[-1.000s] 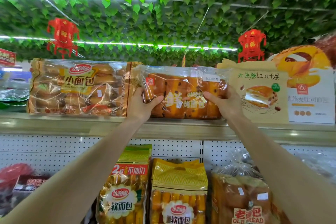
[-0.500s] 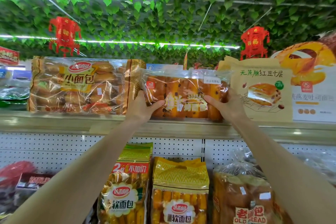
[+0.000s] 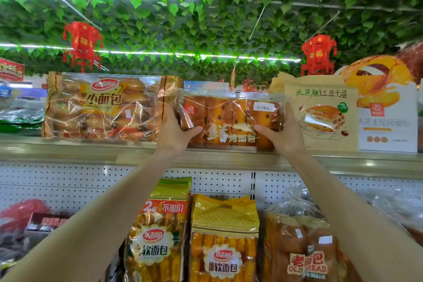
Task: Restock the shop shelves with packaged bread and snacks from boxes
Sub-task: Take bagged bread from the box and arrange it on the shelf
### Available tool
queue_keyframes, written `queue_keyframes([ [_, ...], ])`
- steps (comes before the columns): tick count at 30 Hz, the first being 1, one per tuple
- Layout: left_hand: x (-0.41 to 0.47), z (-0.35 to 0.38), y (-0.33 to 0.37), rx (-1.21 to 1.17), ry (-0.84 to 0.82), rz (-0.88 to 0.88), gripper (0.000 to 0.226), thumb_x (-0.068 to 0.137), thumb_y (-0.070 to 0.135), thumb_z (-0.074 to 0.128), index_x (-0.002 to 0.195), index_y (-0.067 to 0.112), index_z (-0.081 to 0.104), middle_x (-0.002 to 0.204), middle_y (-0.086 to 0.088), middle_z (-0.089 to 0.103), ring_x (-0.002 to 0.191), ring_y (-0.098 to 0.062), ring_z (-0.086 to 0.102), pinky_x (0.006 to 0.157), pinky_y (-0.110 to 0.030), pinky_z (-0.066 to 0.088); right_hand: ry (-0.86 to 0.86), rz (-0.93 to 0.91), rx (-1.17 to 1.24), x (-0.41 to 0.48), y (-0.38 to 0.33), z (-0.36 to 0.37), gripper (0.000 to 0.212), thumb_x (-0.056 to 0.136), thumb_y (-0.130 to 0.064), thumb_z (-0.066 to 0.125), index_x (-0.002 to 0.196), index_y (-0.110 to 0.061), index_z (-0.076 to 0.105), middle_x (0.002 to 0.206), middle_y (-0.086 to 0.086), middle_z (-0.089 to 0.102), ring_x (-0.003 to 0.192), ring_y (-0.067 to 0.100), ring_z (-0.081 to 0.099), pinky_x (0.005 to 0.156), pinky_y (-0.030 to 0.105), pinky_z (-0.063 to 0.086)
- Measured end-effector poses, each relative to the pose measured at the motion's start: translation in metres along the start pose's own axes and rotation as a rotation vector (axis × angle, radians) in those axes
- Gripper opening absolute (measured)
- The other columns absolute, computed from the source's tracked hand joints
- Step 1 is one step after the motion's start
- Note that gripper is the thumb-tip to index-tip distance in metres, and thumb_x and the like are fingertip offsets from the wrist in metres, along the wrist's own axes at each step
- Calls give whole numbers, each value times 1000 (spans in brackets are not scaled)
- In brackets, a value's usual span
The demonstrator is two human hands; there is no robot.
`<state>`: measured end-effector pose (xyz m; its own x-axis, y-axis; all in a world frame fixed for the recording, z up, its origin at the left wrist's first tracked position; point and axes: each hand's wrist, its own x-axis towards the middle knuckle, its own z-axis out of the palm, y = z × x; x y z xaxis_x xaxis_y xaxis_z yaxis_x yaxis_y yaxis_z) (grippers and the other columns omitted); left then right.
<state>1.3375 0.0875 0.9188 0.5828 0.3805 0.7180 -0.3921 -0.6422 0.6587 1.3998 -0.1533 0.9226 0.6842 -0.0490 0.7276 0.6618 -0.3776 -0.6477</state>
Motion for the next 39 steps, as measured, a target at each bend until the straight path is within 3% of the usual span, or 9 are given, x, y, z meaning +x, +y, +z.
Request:
queue_keyframes([
  [4, -3, 1, 1, 66, -22, 117, 108, 80, 23, 78, 153, 36, 0, 157, 1, 28, 135, -30, 41, 101, -43, 43, -4, -81, -10, -6, -7, 0, 101, 80, -34, 77, 155, -28, 11, 147, -7, 42, 132, 15, 42, 105, 26, 33],
  [10, -2, 3, 7, 125, -20, 90, 111, 80, 20, 78, 154, 33, -4, 149, -5, 43, 103, -35, 61, 85, -40, 51, -37, -64, 6, -6, -7, -2, 94, 82, -18, 75, 155, -26, 15, 114, -13, 43, 105, 3, 43, 82, 7, 31],
  [12, -1, 4, 7, 136, -24, 90, 113, 80, 19, 78, 154, 33, -7, 119, 0, 61, 79, -34, 63, 80, -44, 54, -40, -60, -7, -4, -4, -1, 95, 82, -12, 76, 155, -26, 15, 113, -9, 49, 106, 12, 52, 82, 12, 36],
  [14, 2, 6, 6, 160, -32, 99, 112, 81, 19, 77, 153, 34, -6, 83, 8, 48, 59, -26, 55, 70, -41, 53, -39, -72, -33, -2, -1, -2, 96, 82, -11, 75, 154, -27, 15, 126, -4, 53, 115, 19, 54, 83, 16, 37],
  [17, 6, 7, 4, 191, -62, 78, 106, 82, 22, 77, 153, 37, 0, 80, -5, 60, 49, -15, 41, 61, -34, 46, -38, -82, -50, 2, 1, -2, 97, 81, -12, 77, 154, -29, 15, 143, 1, 48, 122, 25, 51, 87, 19, 35],
  [21, 10, 7, 4, 199, -87, 70, 101, 80, 24, 78, 155, 31, 10, 89, -21, 69, 51, -15, 44, 72, -39, 53, -38, -80, -68, 8, 6, 1, 99, 79, -13, 79, 154, -29, 16, 133, 1, 54, 113, 24, 56, 86, 23, 40],
  [25, 13, 6, 5, 196, -100, 70, 98, 80, 24, 78, 154, 28, 14, 95, -10, 66, 62, -17, 50, 81, -37, 50, -56, -65, -80, 15, 10, 3, 100, 77, -14, 81, 154, -28, 19, 124, -2, 57, 104, 18, 56, 88, 26, 42],
  [29, 16, 7, 6, 169, -119, 72, 96, 80, 20, 78, 155, 24, 17, 95, 3, 55, 74, -25, 59, 86, -36, 49, -62, -56, -105, 22, 13, 5, 101, 75, -17, 82, 154, -28, 20, 130, 1, 58, 113, 17, 56, 92, 26, 41],
  [39, 25, 12, 2, 214, -145, 79, 94, 79, 20, 78, 153, 20, 20, 143, -11, 50, 100, -28, 61, 99, -34, 40, -74, -50, -134, 30, 18, 10, 102, 73, -18, 84, 153, -26, 22, 137, 3, 56, 126, 22, 52, 106, 37, 41],
])
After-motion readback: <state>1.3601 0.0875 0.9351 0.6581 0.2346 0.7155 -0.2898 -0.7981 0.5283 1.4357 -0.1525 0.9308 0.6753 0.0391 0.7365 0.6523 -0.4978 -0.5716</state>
